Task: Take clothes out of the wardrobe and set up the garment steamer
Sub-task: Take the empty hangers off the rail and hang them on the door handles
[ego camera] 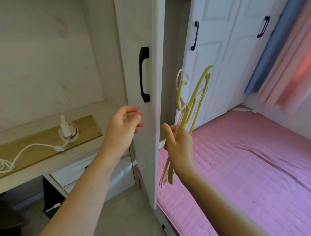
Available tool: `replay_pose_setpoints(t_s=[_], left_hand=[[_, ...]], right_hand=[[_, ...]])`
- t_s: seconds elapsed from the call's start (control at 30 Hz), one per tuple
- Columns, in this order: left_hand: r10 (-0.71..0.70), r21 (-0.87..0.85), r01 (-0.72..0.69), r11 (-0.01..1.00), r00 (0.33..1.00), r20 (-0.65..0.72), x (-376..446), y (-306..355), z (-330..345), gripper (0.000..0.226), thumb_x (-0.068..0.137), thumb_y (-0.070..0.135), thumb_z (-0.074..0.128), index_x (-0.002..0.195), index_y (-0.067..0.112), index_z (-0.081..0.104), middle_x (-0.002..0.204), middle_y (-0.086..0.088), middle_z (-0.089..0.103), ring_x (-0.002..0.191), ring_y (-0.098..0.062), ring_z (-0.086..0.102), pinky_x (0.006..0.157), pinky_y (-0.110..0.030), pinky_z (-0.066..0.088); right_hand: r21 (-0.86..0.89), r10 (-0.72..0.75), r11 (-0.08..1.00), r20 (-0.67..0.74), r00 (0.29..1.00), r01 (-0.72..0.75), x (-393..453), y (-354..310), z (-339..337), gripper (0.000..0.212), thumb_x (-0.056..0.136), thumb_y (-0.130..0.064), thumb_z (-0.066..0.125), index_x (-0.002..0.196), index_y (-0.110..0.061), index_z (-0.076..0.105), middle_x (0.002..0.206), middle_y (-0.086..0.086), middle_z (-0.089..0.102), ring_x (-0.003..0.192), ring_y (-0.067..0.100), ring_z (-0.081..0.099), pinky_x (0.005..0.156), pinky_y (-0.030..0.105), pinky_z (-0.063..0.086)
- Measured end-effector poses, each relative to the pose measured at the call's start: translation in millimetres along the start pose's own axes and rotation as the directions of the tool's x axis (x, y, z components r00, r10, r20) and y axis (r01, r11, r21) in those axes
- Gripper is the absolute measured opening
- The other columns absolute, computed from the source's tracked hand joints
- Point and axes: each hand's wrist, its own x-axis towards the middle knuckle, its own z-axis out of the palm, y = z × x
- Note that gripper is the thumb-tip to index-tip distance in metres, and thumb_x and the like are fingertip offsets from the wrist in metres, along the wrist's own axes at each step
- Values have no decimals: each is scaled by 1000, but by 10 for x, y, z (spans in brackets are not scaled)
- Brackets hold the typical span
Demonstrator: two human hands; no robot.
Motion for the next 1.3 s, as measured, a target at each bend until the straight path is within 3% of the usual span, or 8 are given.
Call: replay_pose_setpoints(t_s=[0.07, 0.17, 0.27, 0.33, 0.53, 0.73, 0.93, 1.3], left_hand=[[93, 54, -93, 994, 996, -13, 95, 58, -6, 24, 94, 19, 56, 117, 21, 58, 108, 5, 64, 94, -14, 66, 89, -42, 55], [215, 152, -215, 965, 976, 20, 210, 164, -15, 33, 94, 29, 55, 127, 26, 53, 117, 14, 59, 101, -5, 59, 86, -22, 51], [285, 177, -288, 941, 958, 44, 302, 265, -3, 31, 95, 31, 55, 125, 24, 54, 114, 13, 61, 98, -1, 59, 77, -12, 46], [328, 189, -333, 924, 943, 54, 371, 294, 26, 28, 95, 31, 55, 122, 22, 57, 110, 11, 64, 97, -3, 60, 78, -12, 48], [423, 207, -417, 885, 906, 14, 565, 255, 94, 14, 95, 25, 56, 106, 21, 62, 95, 8, 69, 86, -7, 67, 80, -27, 57], [484, 214, -469, 857, 875, -18, 619, 205, 262, 11, 94, 23, 58, 102, 17, 63, 88, 7, 69, 81, -4, 67, 75, -17, 55], [528, 237, -508, 828, 849, -24, 712, 193, 542, 9, 91, 23, 62, 98, 19, 64, 84, 10, 69, 80, 0, 64, 70, -9, 50], [597, 293, -575, 764, 802, 15, 1138, 231, 1360, 12, 89, 31, 64, 91, 20, 62, 79, 11, 69, 70, -6, 66, 64, -30, 55]], right_hand=[[5, -14, 1000, -90, 996, 15, 49, -45, 128, 37, 88, -41, 61, 84, -5, 59, 65, 15, 59, 59, 26, 60, 58, 38, 55], [0, -24, 1000, -181, 983, 24, 116, -86, 293, 31, 84, -42, 67, 91, -14, 57, 63, 7, 54, 62, 21, 61, 64, 34, 56], [-6, -49, 999, -248, 967, 49, 153, -121, 389, 29, 82, -35, 71, 93, -15, 54, 57, -4, 39, 51, 10, 44, 56, 22, 45], [16, -39, 999, -279, 960, 46, 183, -131, 411, 26, 82, -31, 73, 94, -17, 54, 56, -7, 35, 50, 6, 38, 55, 15, 41], [34, -48, 998, -298, 953, 60, 224, -155, 394, 31, 81, -23, 74, 74, -26, 44, 63, 1, 43, 57, 2, 46, 64, 10, 45], [-5, -70, 997, -300, 951, 72, 281, -103, 338, 13, 86, -26, 69, 82, -29, 56, 51, -10, 34, 48, 6, 38, 49, 16, 38], [28, -39, 998, -323, 945, 51, 454, -3, 142, 7, 87, -29, 66, 87, -25, 61, 56, -8, 46, 52, 7, 43, 50, 25, 43], [47, -44, 996, -435, 899, 71, 1167, 236, -369, 4, 88, -20, 65, 89, -23, 64, 60, 7, 42, 50, 7, 38, 44, 13, 32]])
